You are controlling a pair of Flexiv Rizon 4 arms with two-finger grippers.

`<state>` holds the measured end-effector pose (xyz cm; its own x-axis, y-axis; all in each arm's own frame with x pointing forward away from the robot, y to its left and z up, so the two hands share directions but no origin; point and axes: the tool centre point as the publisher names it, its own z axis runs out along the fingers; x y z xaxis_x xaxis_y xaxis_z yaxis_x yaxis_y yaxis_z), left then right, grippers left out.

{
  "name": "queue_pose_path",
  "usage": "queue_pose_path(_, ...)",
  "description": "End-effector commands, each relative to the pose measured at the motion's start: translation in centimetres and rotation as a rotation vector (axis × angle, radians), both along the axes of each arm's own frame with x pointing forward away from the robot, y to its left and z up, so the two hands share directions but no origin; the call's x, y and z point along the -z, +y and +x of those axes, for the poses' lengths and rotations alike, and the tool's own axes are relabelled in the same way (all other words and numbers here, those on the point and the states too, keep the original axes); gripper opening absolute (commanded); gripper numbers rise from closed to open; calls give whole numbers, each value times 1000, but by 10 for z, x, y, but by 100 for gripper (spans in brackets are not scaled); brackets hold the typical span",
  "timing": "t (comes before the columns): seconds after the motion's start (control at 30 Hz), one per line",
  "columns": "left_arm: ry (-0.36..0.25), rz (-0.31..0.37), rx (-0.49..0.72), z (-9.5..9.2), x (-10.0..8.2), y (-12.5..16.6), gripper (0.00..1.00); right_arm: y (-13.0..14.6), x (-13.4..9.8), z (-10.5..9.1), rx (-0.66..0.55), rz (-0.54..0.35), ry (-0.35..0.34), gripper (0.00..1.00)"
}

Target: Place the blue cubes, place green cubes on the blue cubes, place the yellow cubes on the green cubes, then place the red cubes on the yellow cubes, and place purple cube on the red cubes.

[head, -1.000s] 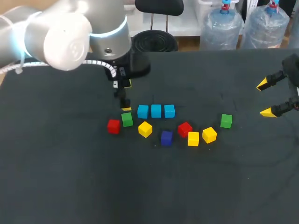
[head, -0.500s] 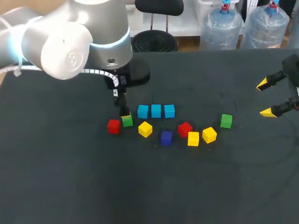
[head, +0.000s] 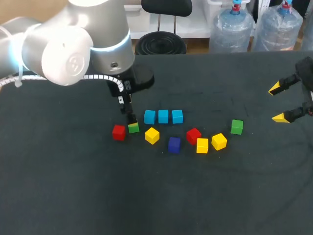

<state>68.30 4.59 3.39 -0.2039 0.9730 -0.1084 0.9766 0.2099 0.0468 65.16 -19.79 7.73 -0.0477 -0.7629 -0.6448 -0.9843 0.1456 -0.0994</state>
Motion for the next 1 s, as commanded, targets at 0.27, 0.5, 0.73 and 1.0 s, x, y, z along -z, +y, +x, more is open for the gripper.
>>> queue_pose_path(0.27, -32, 18, -8, -7, 1, 0, 100, 0, 1, 1, -1, 2, 0, 100)
queue_pose_path(0.5, -40, -14, -12, -6, -9, 2, 100, 0, 1, 1, -1, 2, 0, 100)
queue_pose_path(0.73, -40, -14, -12, -6, -9, 2, 100, 0, 1, 1, -1, 2, 0, 100)
queue_pose_path(1.0, -40, -14, -12, -6, -9, 2, 100, 0, 1, 1, -1, 2, 0, 100)
